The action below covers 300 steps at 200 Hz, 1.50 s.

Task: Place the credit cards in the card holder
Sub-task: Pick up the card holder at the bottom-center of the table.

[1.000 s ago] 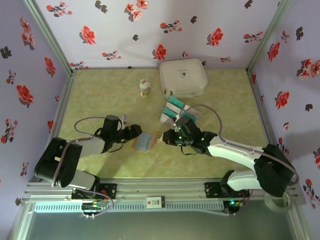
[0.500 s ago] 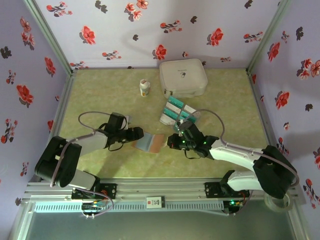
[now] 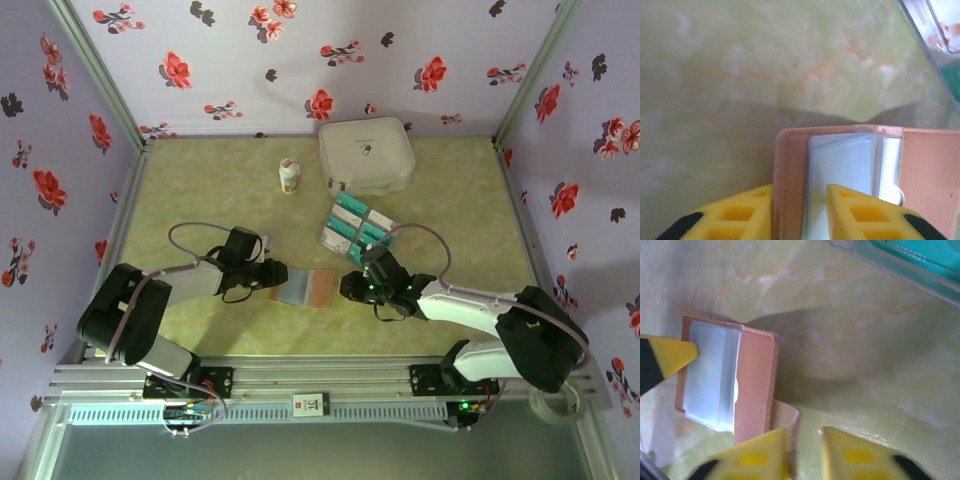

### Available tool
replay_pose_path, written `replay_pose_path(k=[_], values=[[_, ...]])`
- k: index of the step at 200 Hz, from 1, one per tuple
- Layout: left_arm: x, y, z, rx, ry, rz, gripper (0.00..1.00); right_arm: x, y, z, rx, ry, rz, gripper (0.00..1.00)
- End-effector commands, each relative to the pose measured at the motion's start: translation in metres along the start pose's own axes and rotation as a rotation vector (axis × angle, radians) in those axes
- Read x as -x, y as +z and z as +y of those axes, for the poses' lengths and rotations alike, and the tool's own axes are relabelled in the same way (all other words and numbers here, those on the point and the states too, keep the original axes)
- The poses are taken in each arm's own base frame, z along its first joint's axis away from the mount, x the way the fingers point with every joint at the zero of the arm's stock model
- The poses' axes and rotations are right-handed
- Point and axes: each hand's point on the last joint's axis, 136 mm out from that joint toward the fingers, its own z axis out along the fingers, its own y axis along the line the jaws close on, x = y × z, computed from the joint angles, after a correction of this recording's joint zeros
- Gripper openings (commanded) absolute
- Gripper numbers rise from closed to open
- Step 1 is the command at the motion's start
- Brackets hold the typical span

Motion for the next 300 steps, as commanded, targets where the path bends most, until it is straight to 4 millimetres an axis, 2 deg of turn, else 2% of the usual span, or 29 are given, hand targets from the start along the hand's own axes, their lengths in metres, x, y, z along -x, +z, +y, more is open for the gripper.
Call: replay_pose_path(k=[1,8,24,65,94,112,141,170,195,214,250,300], values=[[-0.006,-0.002,-0.011,-0.052,-0.010,0.019,0.24,0.005,-0.002,-0.010,-0.054,-0.019,-0.022,0.37],[-0.006,-0.003,-0.014,-0.059,-0.012,0.017,0.19,0.007,-0.006,-0.009,-0.057,-0.023,-0.028,0.41],[-0.006,-0.005,-0.017,-0.065,-0.014,0.013,0.11,0.011,-0.017,-0.004,-0.049,-0.023,-0.053,0.44],[-0.005,-0.008,-0.018,-0.056,-0.024,0.001,0.11,0.026,-0.059,0.012,-0.027,-0.046,-0.156,0.47],[-0.001,-0.012,-0.019,-0.045,-0.020,-0.013,0.11,0.031,-0.072,0.036,0.017,-0.073,-0.178,0.47],[-0.001,-0.013,-0.017,-0.030,-0.025,-0.011,0.12,0.031,-0.065,0.059,0.035,-0.116,-0.158,0.47],[-0.003,-0.012,-0.012,-0.011,-0.044,-0.002,0.13,0.017,-0.037,0.093,0.040,-0.203,-0.094,0.44],[-0.002,-0.014,-0.013,0.000,-0.037,-0.004,0.13,0.007,-0.001,0.101,0.059,-0.207,-0.041,0.38],[0.001,-0.017,-0.014,0.002,-0.033,-0.020,0.13,-0.003,0.027,0.089,0.026,-0.204,0.005,0.33],[0.002,-0.017,-0.014,0.001,-0.027,-0.028,0.13,-0.007,0.039,0.073,-0.013,-0.193,0.027,0.30],[0.002,-0.018,-0.012,0.005,-0.027,-0.040,0.13,-0.006,0.045,0.049,-0.020,-0.137,0.019,0.27],[0.003,-0.021,-0.011,0.011,-0.018,-0.065,0.14,-0.011,0.054,0.034,-0.042,-0.114,0.037,0.23]])
